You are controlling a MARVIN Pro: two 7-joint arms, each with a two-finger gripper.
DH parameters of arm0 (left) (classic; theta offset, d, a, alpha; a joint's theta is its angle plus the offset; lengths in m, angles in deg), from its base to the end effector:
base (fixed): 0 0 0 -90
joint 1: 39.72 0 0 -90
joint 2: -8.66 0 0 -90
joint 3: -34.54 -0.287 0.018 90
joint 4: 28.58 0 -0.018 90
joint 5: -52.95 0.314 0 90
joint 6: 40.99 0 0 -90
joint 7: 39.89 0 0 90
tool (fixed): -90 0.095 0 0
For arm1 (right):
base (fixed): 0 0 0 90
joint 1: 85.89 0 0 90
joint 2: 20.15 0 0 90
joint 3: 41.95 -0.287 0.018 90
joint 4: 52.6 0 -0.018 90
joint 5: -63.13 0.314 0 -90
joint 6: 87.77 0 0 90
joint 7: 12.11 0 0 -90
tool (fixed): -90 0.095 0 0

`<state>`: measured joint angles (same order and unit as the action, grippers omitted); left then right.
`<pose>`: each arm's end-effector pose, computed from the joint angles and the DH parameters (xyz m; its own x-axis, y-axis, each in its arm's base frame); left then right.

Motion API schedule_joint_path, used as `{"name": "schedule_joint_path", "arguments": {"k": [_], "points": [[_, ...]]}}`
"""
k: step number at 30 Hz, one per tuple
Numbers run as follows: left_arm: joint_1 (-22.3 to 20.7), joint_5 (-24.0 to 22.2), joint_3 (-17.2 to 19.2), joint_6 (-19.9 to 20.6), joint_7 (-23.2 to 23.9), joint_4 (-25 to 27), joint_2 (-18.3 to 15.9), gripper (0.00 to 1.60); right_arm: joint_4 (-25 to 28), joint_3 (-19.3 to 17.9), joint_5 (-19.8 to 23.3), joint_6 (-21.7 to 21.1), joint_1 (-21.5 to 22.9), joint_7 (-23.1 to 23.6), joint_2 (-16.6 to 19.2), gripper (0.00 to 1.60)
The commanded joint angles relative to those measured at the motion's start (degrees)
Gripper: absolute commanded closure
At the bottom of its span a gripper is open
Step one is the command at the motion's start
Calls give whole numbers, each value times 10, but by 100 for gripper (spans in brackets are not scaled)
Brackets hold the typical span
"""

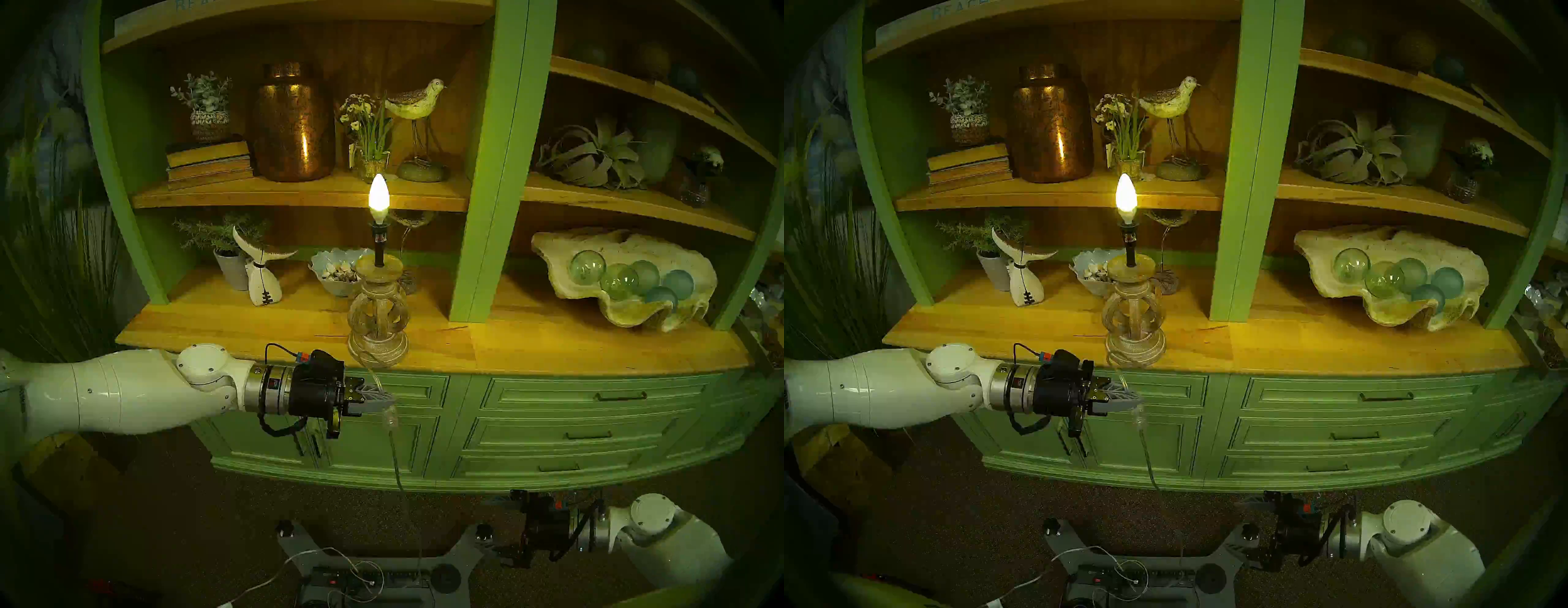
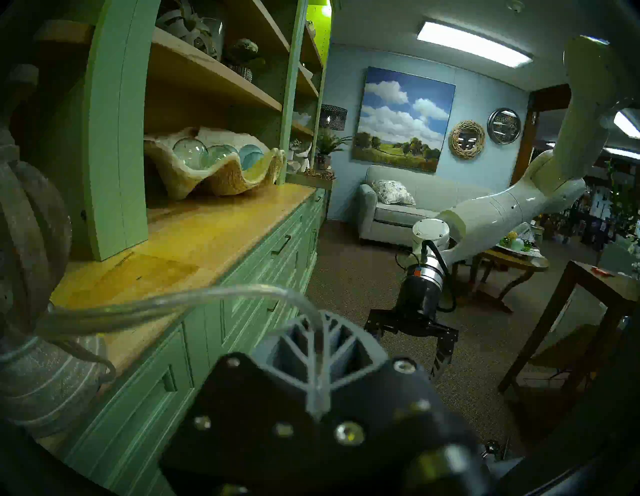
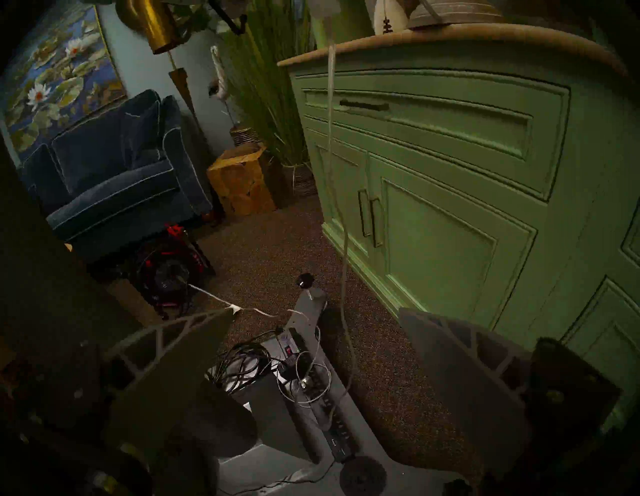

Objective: Grab cable and switch light on

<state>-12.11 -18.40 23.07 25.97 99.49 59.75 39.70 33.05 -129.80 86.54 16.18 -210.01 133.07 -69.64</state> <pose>0.3640 0.0081 -0.2781 0.1386 -0.1578 0.9777 -0.9892 -0.0690 0.1291 0.1638 -0.1269 -0.4406 0.3983 0.2909 0.8699 0.8367 -0.5039 -0.2146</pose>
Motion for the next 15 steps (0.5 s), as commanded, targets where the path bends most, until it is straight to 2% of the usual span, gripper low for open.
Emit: {"name": "schedule_joint_path", "arguments": {"k": [1,9,15], "points": [[-13,-2,11,-3,0,2,1,160,13,-49,20,12,-34,-69,-40,0],[-13,-3,12,-3,-1,2,1,160,37,-92,26,29,-52,-159,-86,0],[-14,-3,12,-4,-1,2,1,160,66,-105,32,37,-78,-225,-135,0]]}}
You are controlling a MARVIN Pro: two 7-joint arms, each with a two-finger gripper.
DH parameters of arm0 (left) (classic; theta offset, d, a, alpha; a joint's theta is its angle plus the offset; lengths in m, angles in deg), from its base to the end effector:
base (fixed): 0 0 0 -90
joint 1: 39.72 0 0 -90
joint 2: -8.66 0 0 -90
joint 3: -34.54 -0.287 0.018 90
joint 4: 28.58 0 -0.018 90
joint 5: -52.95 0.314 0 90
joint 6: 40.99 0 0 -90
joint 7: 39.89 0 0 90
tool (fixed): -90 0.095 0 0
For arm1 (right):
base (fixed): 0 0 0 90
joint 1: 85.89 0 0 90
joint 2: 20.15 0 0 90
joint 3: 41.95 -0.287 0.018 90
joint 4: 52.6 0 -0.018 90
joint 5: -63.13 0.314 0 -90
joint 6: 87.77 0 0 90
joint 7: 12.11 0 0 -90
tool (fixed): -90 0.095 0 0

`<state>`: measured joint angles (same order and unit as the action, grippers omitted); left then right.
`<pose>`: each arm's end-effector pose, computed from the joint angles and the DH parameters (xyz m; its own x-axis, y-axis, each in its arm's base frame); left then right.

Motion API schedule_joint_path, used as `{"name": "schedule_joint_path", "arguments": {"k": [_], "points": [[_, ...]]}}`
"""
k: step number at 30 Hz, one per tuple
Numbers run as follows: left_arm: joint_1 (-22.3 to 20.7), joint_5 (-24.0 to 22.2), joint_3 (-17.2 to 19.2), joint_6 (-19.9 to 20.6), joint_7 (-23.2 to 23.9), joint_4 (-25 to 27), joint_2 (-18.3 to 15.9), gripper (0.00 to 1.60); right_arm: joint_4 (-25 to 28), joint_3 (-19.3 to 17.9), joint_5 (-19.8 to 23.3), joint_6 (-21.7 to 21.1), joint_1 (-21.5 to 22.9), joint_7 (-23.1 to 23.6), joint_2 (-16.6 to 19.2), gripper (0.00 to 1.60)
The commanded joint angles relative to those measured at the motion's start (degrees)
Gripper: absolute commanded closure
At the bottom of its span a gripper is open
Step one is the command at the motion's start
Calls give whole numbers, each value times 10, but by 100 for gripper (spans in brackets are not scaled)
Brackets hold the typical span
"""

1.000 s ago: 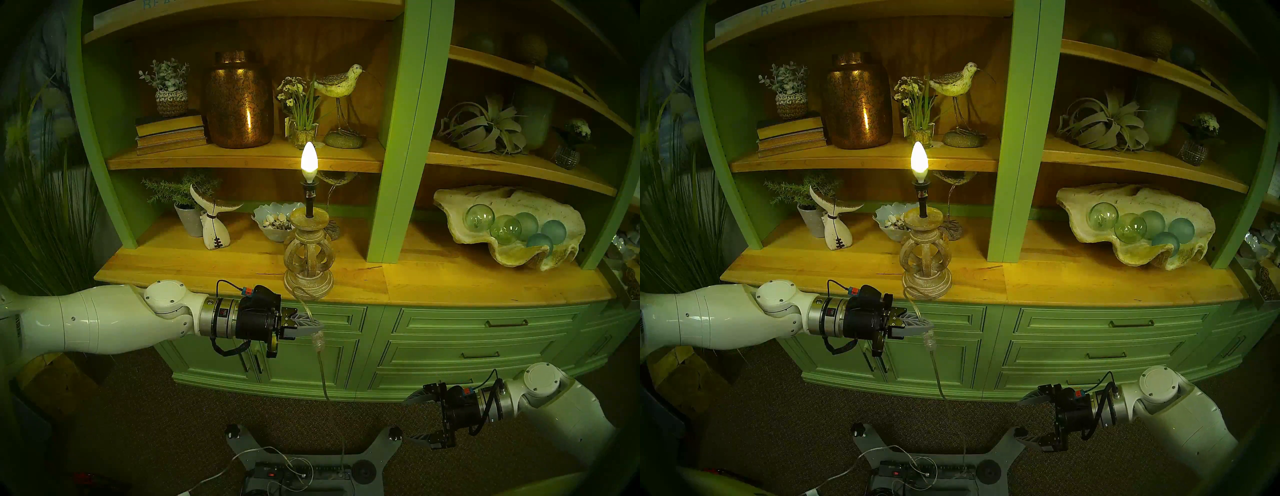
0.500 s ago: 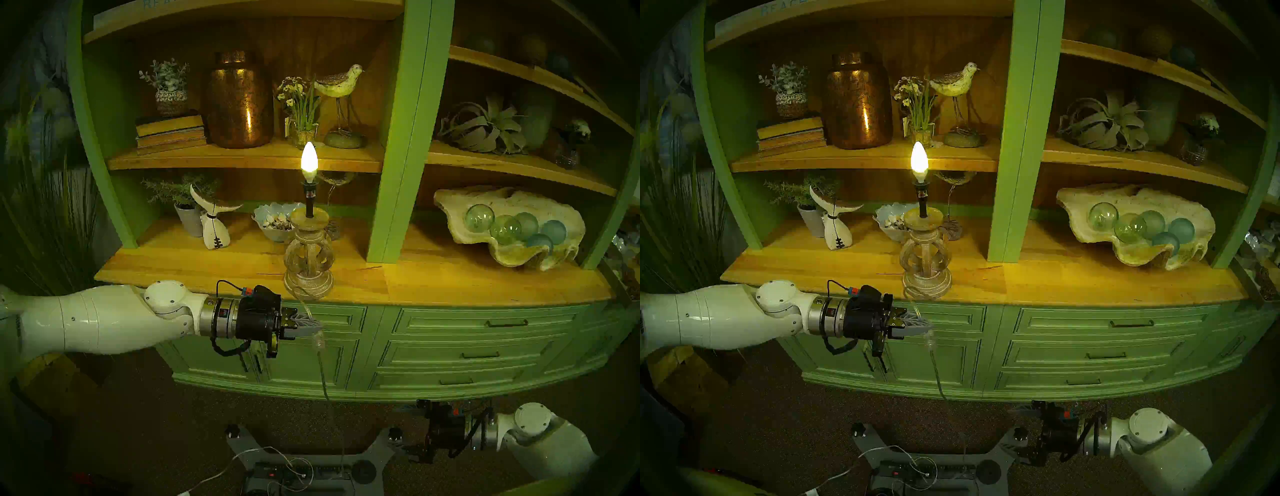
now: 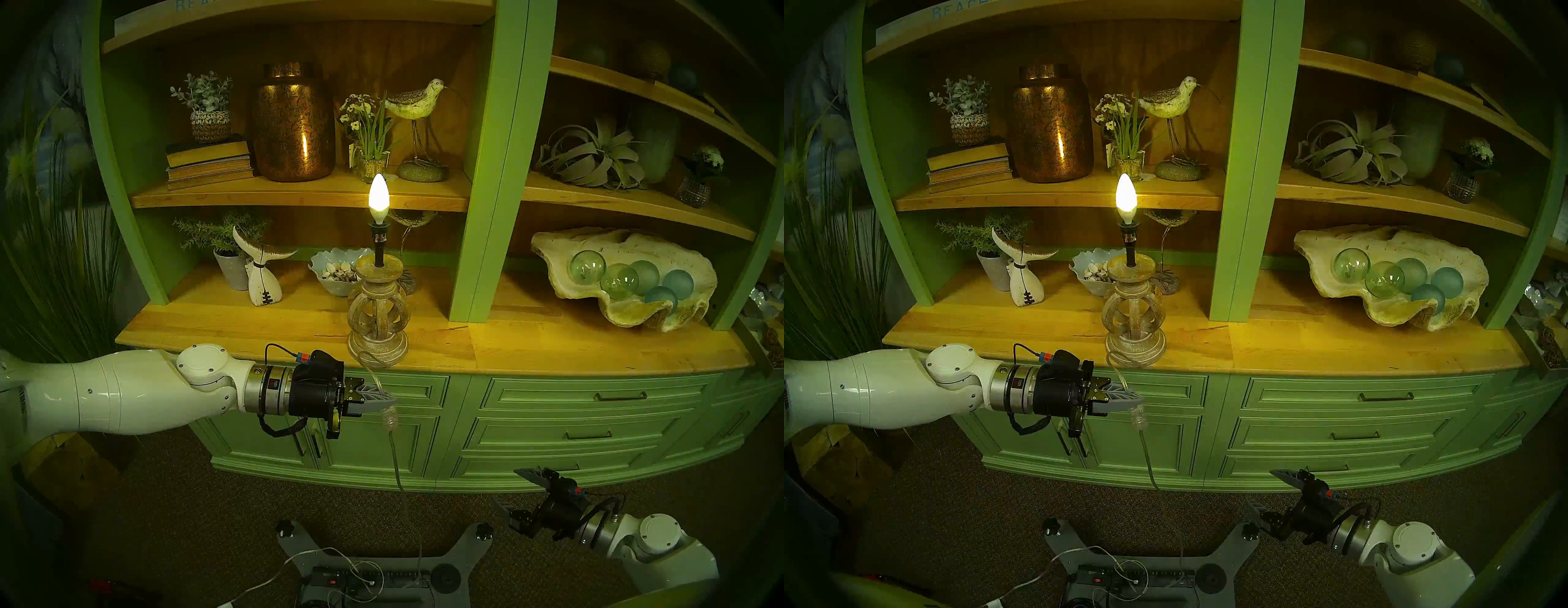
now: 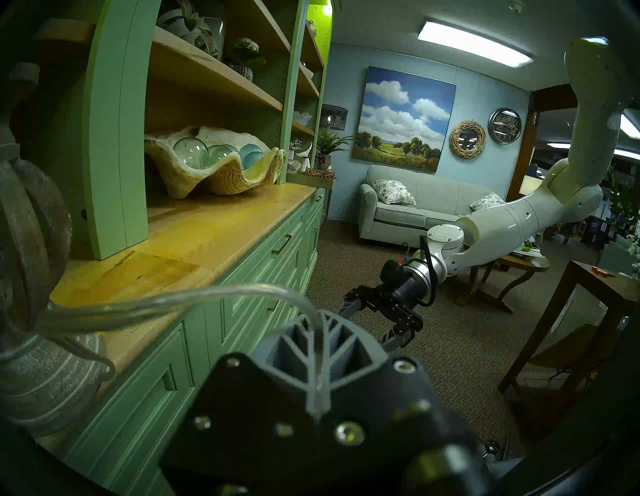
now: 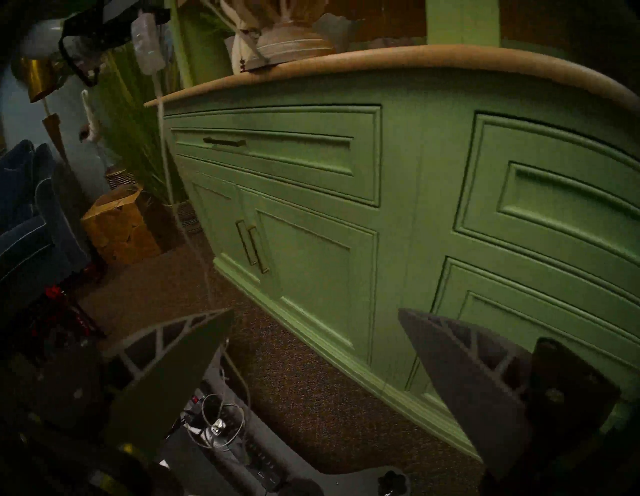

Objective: Grab cable and switch light on

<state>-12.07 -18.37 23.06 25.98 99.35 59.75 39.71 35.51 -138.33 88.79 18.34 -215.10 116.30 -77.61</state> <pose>0.3640 0.0081 -0.2785 0.1392 -0.1584 0.9775 -0.9890 -0.0710 0.1294 0.1696 -0.1479 -0.4353 0.3699 0.1452 0.9176 0.5652 -0.8191 -0.0982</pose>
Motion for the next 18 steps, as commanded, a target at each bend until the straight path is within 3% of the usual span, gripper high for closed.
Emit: {"name": "schedule_joint_path", "arguments": {"k": [1,10,17,18], "points": [[-14,-3,13,-4,0,2,1,160,47,-19,10,17,-33,-69,-64,0],[-15,-3,14,-4,0,3,0,160,102,-22,3,41,-84,-160,-126,0],[-16,-4,15,-4,1,4,0,160,150,-30,-27,62,-121,-239,-180,0],[-23,9,12,-1,22,9,-1,0,157,-30,-32,63,-126,-249,-185,0]]}}
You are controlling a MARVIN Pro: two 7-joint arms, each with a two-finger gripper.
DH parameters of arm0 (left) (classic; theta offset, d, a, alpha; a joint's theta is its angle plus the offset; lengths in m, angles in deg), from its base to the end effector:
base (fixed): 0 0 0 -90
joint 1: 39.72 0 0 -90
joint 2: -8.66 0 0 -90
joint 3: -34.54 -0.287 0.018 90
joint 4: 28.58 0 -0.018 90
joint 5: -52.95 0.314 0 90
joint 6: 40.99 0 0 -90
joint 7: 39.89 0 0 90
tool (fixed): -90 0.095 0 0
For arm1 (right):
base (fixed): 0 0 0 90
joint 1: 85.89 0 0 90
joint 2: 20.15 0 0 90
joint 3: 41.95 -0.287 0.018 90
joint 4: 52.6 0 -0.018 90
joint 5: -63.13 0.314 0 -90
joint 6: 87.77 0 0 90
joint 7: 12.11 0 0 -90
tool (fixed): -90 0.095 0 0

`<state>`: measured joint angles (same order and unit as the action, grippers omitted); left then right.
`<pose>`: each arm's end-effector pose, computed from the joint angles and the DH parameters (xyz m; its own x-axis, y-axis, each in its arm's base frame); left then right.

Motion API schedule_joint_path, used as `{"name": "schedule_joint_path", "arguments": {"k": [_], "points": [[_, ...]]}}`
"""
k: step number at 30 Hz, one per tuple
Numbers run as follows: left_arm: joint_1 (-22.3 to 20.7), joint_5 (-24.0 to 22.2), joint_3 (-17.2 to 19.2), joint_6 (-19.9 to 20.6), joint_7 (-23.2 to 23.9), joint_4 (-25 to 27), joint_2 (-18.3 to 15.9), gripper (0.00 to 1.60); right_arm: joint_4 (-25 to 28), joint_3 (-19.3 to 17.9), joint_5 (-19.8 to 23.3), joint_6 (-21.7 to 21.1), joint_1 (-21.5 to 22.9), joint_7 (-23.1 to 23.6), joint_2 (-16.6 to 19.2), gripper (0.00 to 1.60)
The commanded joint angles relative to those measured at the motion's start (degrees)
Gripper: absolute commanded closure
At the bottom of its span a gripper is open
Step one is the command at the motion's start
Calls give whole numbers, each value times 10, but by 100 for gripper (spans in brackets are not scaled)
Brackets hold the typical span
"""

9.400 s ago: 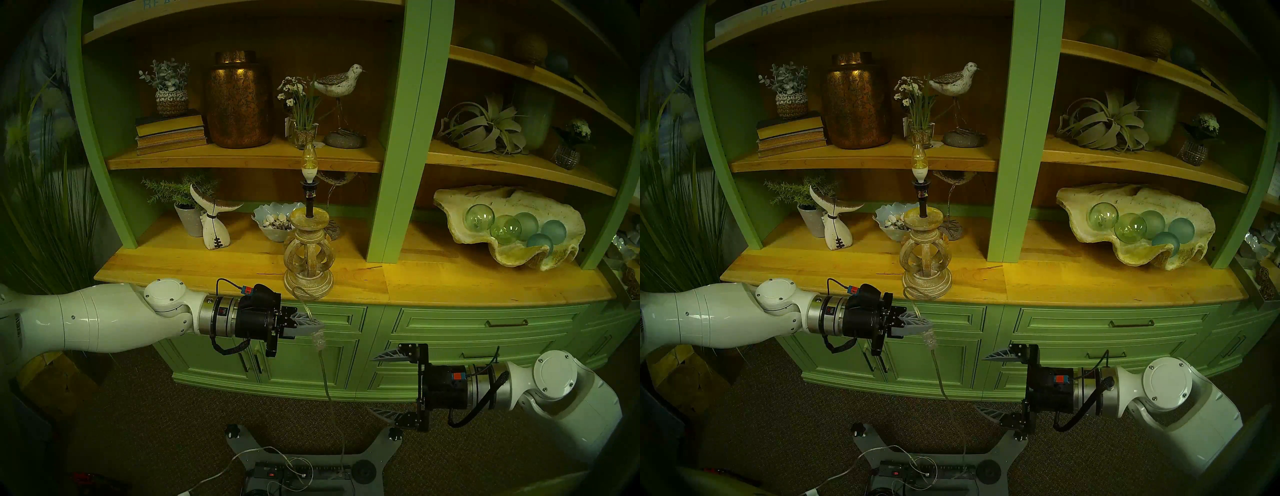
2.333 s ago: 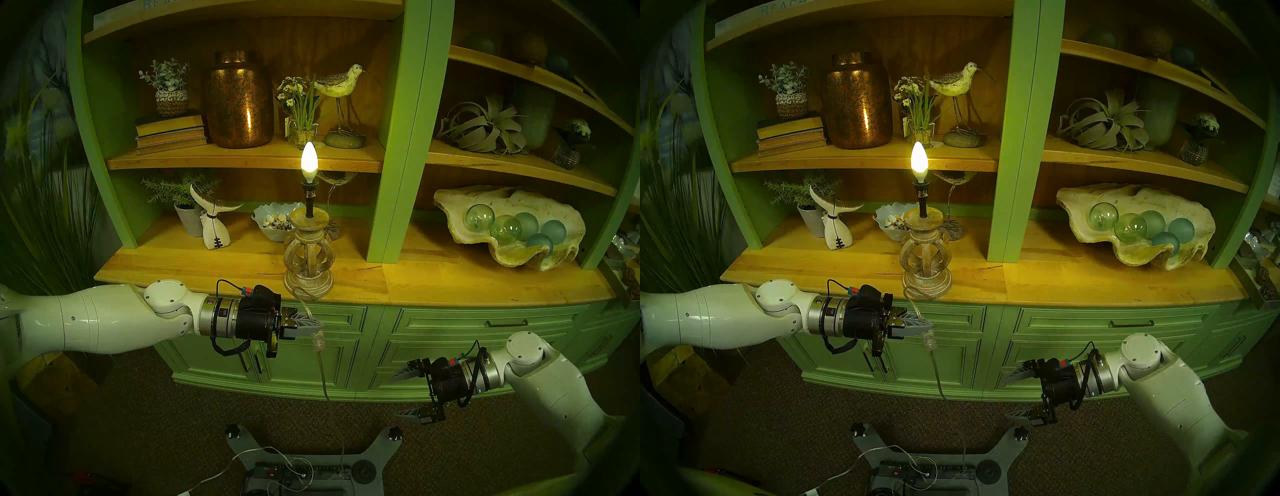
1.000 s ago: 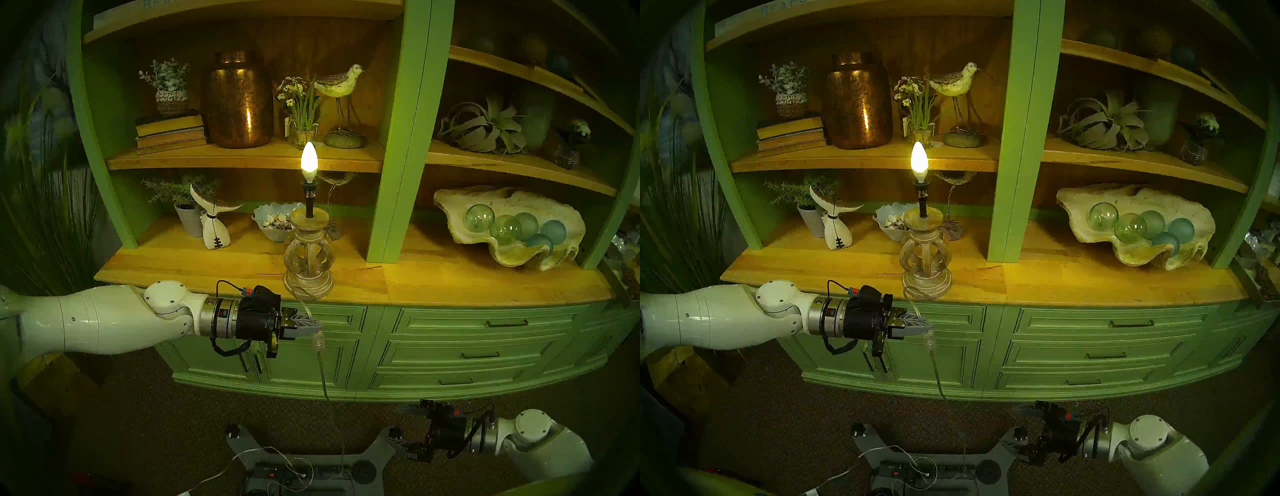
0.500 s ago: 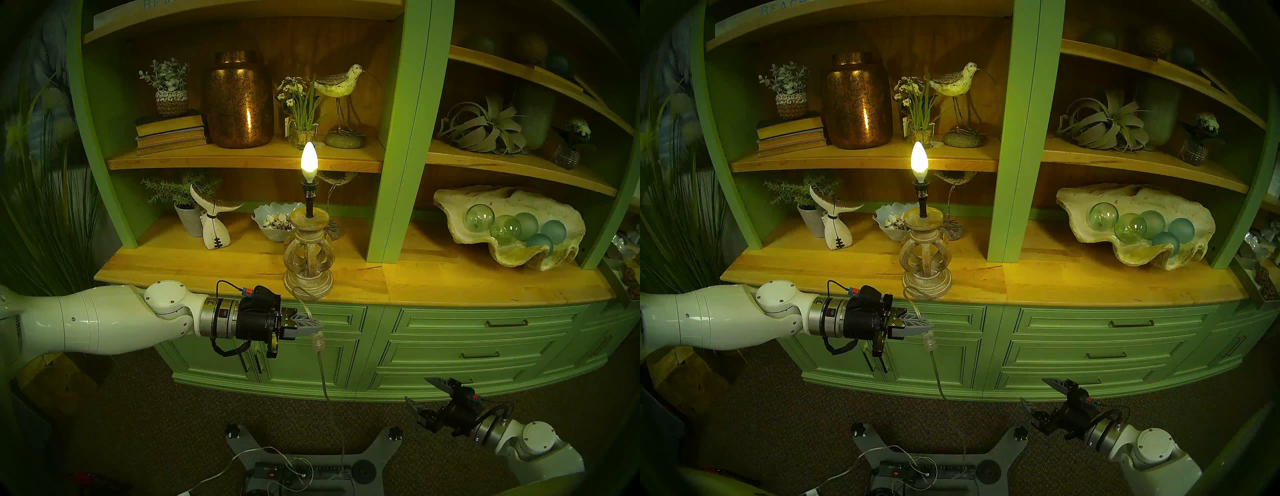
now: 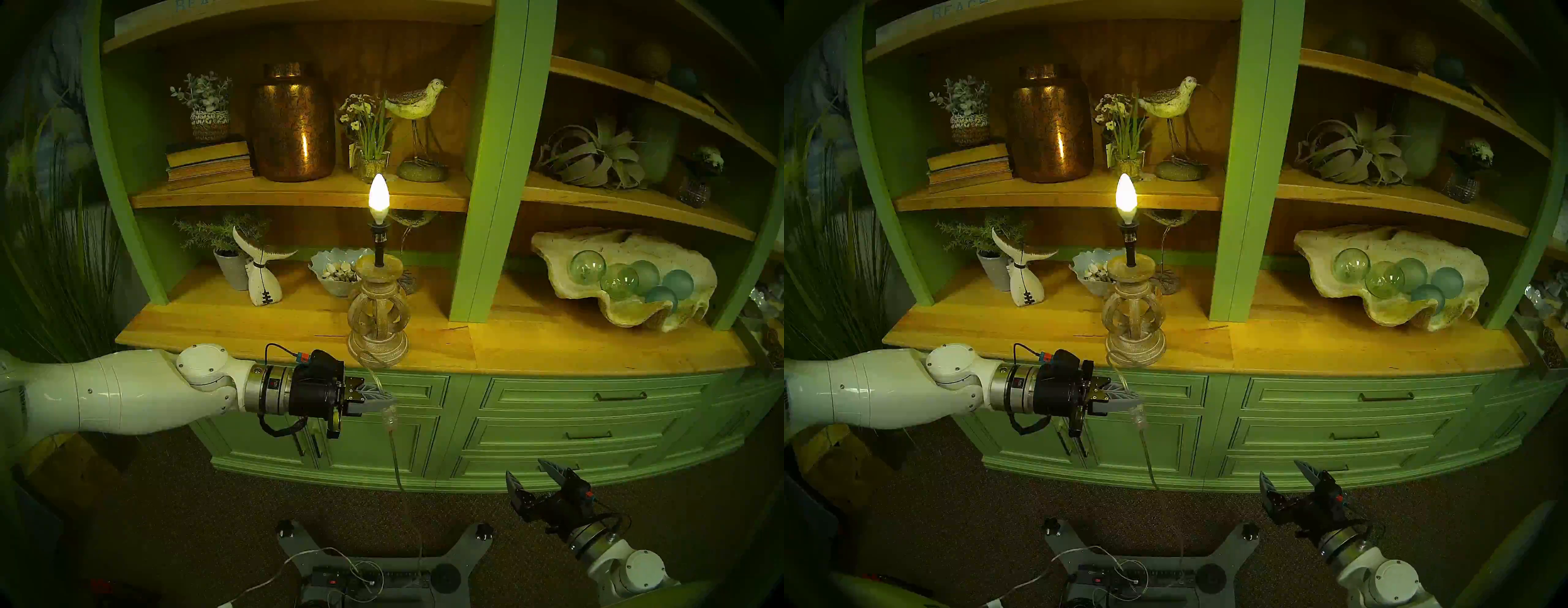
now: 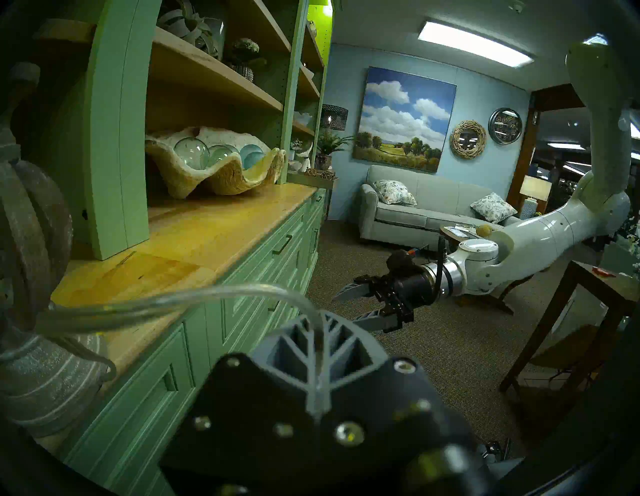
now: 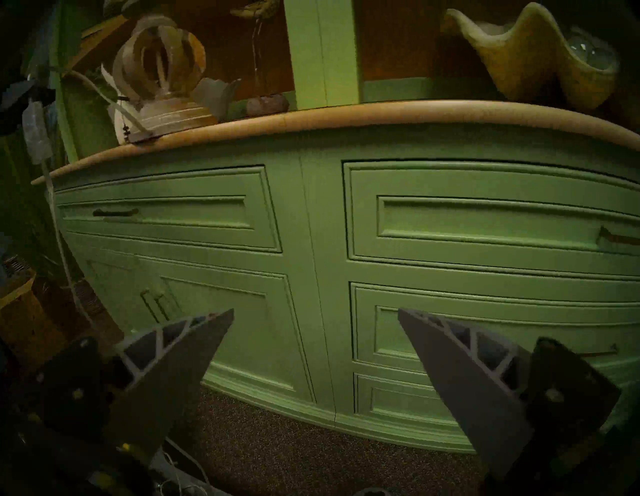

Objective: Grab cable and switch light on

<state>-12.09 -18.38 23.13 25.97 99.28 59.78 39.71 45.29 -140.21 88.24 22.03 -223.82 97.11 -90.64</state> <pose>0.3644 0.0079 -0.2780 0.1379 -0.1573 0.9779 -0.9892 -0.0720 0.1279 0.1371 -0.1111 -0.4252 0.3013 -0.0449 0.9525 0.1996 -0.9738 -0.1090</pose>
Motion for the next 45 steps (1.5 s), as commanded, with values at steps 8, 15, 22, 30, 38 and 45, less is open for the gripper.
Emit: {"name": "schedule_joint_path", "arguments": {"k": [8,15,22,30,38,45], "points": [[-59,73,5,29,83,24,-44,0,103,-8,-82,29,-68,-144,-98,0],[-56,86,4,82,37,21,-88,0,134,-6,-147,20,-86,-207,-136,0],[-29,84,-4,137,-48,17,-123,0,147,4,-198,9,-92,-260,-157,0],[7,48,-13,173,-125,36,-112,0,148,10,-219,5,-92,-280,-165,0],[26,16,-8,199,-224,73,-85,0,153,14,-242,-1,-93,-302,-176,0],[24,16,3,227,-296,93,-67,0,157,16,-264,-9,-94,-319,-186,0]]}}
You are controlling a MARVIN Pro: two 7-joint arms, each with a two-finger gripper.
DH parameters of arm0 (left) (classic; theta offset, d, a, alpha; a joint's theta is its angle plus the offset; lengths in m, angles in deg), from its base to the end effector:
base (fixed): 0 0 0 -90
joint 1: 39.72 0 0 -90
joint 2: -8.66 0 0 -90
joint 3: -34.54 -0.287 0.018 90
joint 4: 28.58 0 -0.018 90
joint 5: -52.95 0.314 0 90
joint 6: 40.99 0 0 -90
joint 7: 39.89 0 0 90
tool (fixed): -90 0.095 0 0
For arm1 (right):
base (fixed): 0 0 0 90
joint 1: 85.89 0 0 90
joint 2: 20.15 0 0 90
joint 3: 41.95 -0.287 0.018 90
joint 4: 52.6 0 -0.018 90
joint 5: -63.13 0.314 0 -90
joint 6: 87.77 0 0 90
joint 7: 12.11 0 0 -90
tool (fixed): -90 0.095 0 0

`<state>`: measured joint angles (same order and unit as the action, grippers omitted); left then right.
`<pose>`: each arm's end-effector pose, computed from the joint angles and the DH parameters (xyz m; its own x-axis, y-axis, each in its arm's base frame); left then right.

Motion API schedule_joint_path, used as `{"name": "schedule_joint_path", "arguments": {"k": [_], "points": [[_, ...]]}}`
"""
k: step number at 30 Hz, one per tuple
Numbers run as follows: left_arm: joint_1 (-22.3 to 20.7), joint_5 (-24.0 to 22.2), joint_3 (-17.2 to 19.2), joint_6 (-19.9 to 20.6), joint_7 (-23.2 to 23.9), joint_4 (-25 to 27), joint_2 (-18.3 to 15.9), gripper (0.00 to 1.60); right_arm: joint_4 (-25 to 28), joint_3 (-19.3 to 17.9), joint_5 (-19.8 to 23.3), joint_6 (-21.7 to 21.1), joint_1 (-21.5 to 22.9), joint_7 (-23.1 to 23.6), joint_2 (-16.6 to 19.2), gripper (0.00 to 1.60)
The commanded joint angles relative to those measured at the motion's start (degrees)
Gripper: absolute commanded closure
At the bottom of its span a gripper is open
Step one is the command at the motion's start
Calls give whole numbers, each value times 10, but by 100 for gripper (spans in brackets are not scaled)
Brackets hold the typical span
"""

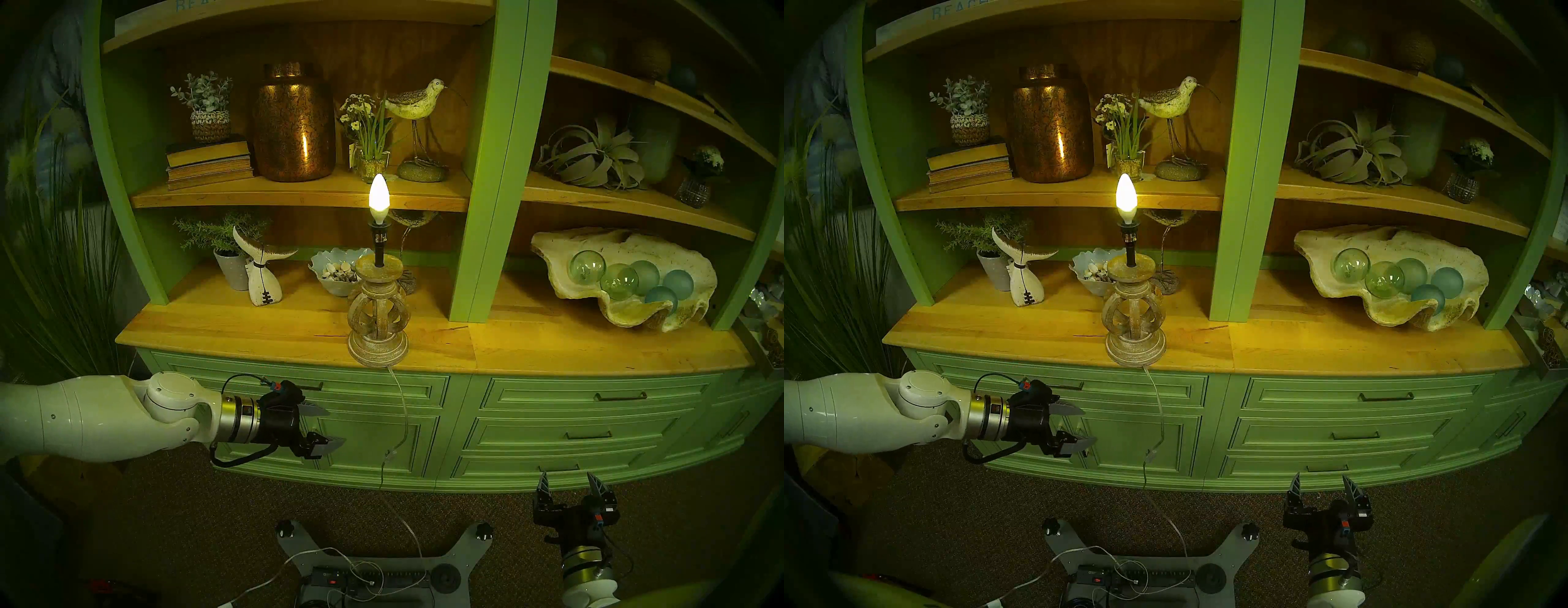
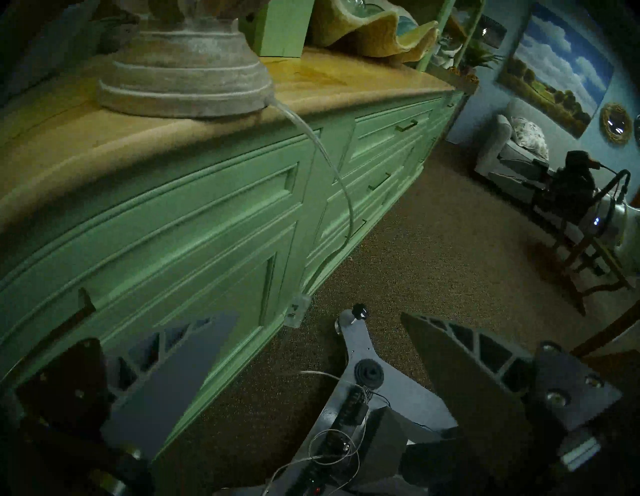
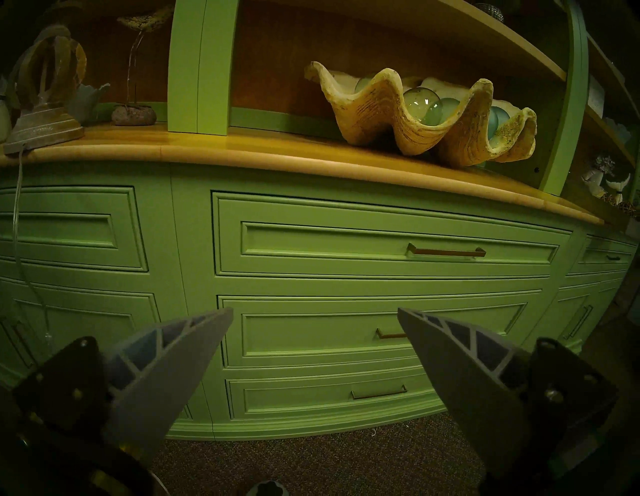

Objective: Grab cable and switch light on

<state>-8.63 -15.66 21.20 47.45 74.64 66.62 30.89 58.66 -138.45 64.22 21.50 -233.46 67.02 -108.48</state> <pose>0.3372 0.0623 -0.3290 0.4818 -0.3929 0.7832 -0.8138 -0.5321 0.2337 0.0979 -0.0661 -0.3923 0.2924 0.0778 0.9531 -0.2268 -0.9626 0.1482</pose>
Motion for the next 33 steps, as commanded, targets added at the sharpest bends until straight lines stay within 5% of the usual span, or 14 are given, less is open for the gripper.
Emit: {"name": "schedule_joint_path", "arguments": {"k": [1,9,15,22,33], "points": [[-11,-10,23,18,-73,30,19,0,24,-1,-27,-6,3,-21,-9,0],[1,-9,21,42,-158,91,0,0,28,2,-49,-17,3,-37,-18,0],[33,14,-9,50,-236,156,53,0,27,3,-57,-24,5,-43,-22,0],[33,90,-31,17,-198,194,91,0,28,4,-66,-28,6,-49,-26,0],[31,232,-57,6,-271,300,29,0,38,8,-101,-41,3,-71,-39,0]]}}
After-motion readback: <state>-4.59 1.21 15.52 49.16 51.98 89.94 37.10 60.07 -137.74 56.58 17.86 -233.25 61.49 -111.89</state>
